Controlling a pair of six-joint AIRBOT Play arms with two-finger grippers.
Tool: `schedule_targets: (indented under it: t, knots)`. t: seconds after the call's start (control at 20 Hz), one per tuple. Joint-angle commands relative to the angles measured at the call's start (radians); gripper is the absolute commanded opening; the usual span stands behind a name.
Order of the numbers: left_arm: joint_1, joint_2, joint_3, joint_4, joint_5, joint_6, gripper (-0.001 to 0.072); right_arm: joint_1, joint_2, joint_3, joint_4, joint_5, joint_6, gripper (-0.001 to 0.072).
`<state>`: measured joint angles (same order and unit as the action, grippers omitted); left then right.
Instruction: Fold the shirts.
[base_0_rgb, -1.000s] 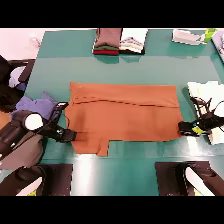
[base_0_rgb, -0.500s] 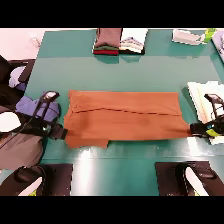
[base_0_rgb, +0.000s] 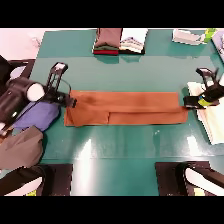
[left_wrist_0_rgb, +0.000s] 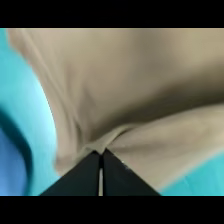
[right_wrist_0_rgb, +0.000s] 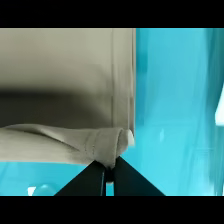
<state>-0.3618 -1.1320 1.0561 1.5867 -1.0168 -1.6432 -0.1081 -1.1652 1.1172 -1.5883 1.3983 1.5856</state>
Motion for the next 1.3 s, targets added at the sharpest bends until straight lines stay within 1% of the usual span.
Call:
schedule_targets:
  t: [0.0, 0.15, 0.3, 0.4, 0.45, 0.5, 0.55, 0.6, 0.7, 0.75, 0.8, 0.85, 1.05, 1.25]
  knots:
    - [0.057, -0.184, 0.114, 0.022, 0.104, 0.002, 0.0027, 0.015, -0.189, 0.144, 0.037, -0.039, 0.008, 0.0021]
    - [0.094, -0.261, 0.146, 0.0, 0.143, 0.006, 0.0028, -0.001, -0.299, 0.244, 0.105, -0.06, 0.011, 0.0022]
    - [0.095, -0.287, 0.146, -0.018, 0.164, 0.021, 0.0029, -0.001, -0.38, 0.314, 0.106, -0.064, 0.011, 0.0024]
    - [0.095, -0.286, 0.148, -0.024, 0.163, 0.02, 0.0045, -0.002, -0.409, 0.336, 0.154, -0.072, 0.01, 0.0025]
    - [0.095, -0.283, 0.15, -0.024, 0.158, 0.019, 0.0241, -0.01, -0.414, 0.346, 0.169, -0.08, 0.01, 0.0076]
    - [0.095, -0.282, 0.16, -0.024, 0.14, 0.02, 0.0418, -0.018, -0.413, 0.351, 0.185, -0.099, 0.01, 0.0251]
    - [0.095, -0.282, 0.177, -0.024, 0.105, 0.02, 0.043, -0.029, -0.409, 0.36, 0.195, -0.102, 0.009, 0.0319]
    - [0.095, -0.282, 0.2, -0.023, 0.059, 0.02, 0.043, -0.039, -0.402, 0.365, 0.206, -0.095, -0.003, 0.032]
    - [0.095, -0.282, 0.236, -0.032, -0.013, 0.021, 0.0429, -0.078, -0.363, 0.331, 0.206, -0.086, -0.018, 0.0327]
    - [0.095, -0.282, 0.243, -0.036, -0.033, 0.029, 0.041, -0.105, -0.338, 0.292, 0.204, -0.086, -0.021, 0.0406]
    - [0.094, -0.282, 0.243, -0.043, -0.045, 0.047, 0.0157, -0.131, -0.318, 0.248, 0.206, -0.086, -0.021, 0.0499]
    - [0.094, -0.282, 0.243, -0.064, -0.046, 0.071, 0.0038, -0.158, -0.303, 0.199, 0.206, -0.085, -0.021, 0.0532]
    - [0.092, -0.283, 0.243, -0.212, 0.006, 0.074, 0.0028, -0.197, -0.3, 0.059, 0.21, -0.12, -0.02, 0.0531]
    - [0.031, -0.286, 0.243, -0.219, 0.041, 0.074, 0.0028, -0.167, -0.3, -0.006, 0.261, -0.207, -0.02, 0.0529]
